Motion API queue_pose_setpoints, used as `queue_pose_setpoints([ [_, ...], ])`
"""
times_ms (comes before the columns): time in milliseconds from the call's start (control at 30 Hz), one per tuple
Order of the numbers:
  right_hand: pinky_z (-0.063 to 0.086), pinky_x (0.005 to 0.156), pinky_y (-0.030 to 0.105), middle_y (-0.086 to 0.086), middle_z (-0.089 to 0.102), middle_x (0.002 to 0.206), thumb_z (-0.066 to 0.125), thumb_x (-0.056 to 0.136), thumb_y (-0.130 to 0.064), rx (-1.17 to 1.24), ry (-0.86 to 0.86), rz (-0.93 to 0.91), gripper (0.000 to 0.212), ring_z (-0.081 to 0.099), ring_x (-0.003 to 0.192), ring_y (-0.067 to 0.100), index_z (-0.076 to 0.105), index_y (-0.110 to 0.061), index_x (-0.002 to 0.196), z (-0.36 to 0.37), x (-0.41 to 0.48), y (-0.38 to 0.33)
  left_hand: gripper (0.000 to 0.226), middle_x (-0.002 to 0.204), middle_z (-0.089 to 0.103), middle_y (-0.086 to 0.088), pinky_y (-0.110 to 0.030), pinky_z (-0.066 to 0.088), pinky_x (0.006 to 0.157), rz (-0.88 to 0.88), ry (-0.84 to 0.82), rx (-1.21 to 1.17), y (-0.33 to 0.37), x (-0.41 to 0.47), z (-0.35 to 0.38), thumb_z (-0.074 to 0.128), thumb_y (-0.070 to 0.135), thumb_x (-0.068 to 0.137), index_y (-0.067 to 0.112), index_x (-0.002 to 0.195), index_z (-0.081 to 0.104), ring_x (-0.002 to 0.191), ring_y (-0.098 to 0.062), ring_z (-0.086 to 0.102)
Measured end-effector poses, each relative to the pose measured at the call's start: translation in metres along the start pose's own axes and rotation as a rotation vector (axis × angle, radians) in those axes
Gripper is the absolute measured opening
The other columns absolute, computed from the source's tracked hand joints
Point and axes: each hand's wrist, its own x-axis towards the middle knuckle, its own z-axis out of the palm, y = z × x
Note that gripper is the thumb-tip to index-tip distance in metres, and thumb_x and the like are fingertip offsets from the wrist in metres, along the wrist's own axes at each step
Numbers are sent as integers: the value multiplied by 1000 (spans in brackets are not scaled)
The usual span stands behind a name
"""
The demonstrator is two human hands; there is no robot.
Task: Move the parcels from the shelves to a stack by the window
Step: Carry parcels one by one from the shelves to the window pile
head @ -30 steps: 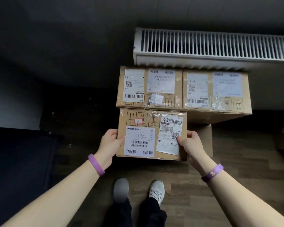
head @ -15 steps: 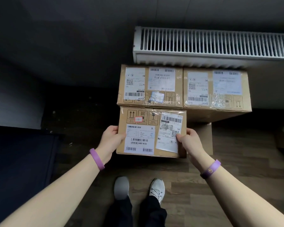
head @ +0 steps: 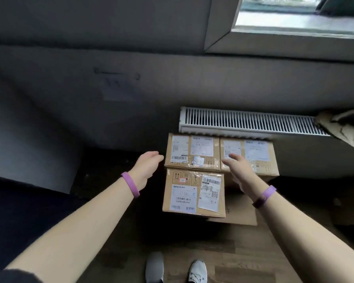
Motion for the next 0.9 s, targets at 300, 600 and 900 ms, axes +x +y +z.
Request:
queue_pose_setpoints([
  [300, 40, 71, 29, 18, 59, 128, 59, 99, -25, -28, 6, -407, 53, 50, 93, 24, 43, -8, 148, -2, -122, -170, 44, 141, 49, -5, -41, 35, 106, 351, 61, -82, 125, -118, -80, 50, 23, 100, 18, 144, 44, 125, -23, 47],
  [600, 46, 90, 30, 13, 47, 150, 61, 97, -33, -267, -135, -817, 62, 53, 121, 22, 38, -14, 151, 17, -196, -274, 56, 149, 43, -1, -28, 33, 100, 585, 394, -40, 156, -224, -164, 57, 31, 96, 20, 148, 39, 135, -17, 41],
  [900, 12, 122, 50, 8, -3, 168, 72, 85, -49, -898, -261, -1346, 102, -4, 153, 37, 1, -40, 157, 108, -255, -305, 96, 163, -14, 9, -51, 7, 121, 473, 984, 332, 75, -321, -222, 72, 46, 77, 53, 150, 10, 151, -21, -12],
])
